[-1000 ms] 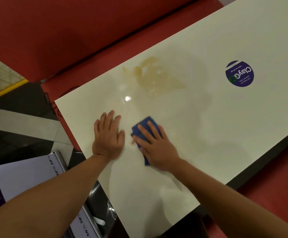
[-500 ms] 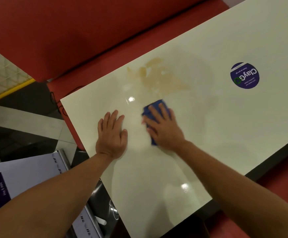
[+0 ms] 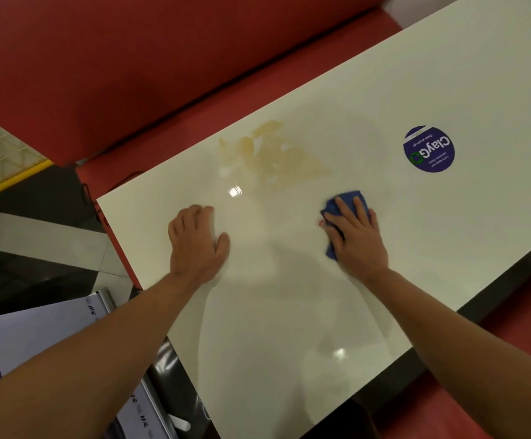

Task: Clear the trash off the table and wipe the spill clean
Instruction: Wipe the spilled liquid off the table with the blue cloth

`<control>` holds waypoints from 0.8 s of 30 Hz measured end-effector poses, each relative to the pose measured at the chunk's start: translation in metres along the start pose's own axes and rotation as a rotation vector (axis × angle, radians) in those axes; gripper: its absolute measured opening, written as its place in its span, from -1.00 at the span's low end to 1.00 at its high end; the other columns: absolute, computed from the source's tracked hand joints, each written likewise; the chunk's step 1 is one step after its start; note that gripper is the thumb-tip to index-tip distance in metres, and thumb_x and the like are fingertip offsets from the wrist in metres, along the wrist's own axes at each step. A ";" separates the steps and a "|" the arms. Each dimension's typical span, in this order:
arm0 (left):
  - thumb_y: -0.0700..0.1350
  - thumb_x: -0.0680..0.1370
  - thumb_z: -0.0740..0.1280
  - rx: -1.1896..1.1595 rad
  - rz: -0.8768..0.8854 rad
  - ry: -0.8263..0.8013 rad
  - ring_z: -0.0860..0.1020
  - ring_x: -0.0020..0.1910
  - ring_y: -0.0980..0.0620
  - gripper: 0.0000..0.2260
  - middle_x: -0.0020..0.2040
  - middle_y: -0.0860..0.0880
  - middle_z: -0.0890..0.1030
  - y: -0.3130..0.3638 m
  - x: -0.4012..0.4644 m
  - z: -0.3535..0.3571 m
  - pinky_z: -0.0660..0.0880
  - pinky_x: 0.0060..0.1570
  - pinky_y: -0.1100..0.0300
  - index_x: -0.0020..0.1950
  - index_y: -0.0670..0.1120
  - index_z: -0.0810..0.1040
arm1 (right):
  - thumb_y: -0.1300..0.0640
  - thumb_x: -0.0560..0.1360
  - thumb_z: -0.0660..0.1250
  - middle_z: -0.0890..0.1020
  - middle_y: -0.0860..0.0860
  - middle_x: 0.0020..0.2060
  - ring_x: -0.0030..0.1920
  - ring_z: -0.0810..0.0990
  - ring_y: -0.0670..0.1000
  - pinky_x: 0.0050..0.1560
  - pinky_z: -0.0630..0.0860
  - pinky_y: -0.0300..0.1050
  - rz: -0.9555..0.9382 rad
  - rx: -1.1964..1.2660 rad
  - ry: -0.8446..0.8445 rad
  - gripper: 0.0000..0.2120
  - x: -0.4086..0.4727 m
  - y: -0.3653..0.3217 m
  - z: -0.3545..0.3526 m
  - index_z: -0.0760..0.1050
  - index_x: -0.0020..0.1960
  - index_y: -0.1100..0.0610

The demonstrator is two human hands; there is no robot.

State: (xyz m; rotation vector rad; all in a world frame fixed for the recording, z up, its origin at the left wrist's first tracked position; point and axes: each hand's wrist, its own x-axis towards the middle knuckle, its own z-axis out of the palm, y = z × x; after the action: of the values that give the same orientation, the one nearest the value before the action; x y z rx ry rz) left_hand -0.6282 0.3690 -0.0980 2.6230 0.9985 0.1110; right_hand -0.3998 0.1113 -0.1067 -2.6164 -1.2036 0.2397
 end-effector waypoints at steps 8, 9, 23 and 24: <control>0.13 0.62 0.15 0.055 -0.025 -0.068 0.08 0.60 -0.23 -0.44 0.61 -0.18 0.17 0.004 0.047 0.014 0.00 0.55 -0.23 0.59 -0.03 0.21 | -0.04 0.65 0.20 0.43 0.02 0.51 0.58 0.24 0.21 0.55 0.13 0.21 -0.267 0.085 -0.031 -0.72 0.016 -0.096 0.032 0.58 0.27 -0.01; 0.12 0.62 0.13 0.045 -0.026 -0.060 0.07 0.60 -0.23 -0.44 0.61 -0.18 0.18 0.004 0.047 0.015 -0.01 0.55 -0.23 0.60 -0.03 0.22 | -0.04 0.65 0.24 0.43 0.01 0.51 0.59 0.23 0.18 0.56 0.14 0.20 -0.290 0.125 -0.064 -0.74 -0.006 -0.091 0.031 0.59 0.24 0.00; 0.08 0.56 0.20 0.042 -0.026 0.029 0.18 0.55 -0.23 -0.46 0.56 -0.17 0.27 0.007 0.050 0.019 0.08 0.51 -0.26 0.53 -0.07 0.36 | 0.09 0.62 0.12 0.44 0.06 0.49 0.53 0.30 0.23 0.43 0.29 0.19 0.166 0.044 0.058 -0.60 0.090 -0.007 -0.006 0.50 0.41 0.07; 0.08 0.56 0.19 0.042 -0.029 0.029 0.17 0.55 -0.23 -0.46 0.56 -0.17 0.27 0.007 0.050 0.018 0.08 0.51 -0.26 0.53 -0.07 0.36 | 0.09 0.61 0.12 0.45 0.06 0.49 0.52 0.32 0.23 0.42 0.31 0.19 0.127 0.028 0.052 -0.60 0.098 -0.022 -0.001 0.52 0.39 0.07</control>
State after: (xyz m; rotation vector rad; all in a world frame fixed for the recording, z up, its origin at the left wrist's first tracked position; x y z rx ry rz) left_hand -0.5830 0.3922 -0.1153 2.6508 1.0587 0.1232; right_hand -0.3522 0.2003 -0.1038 -2.6610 -1.0111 0.2083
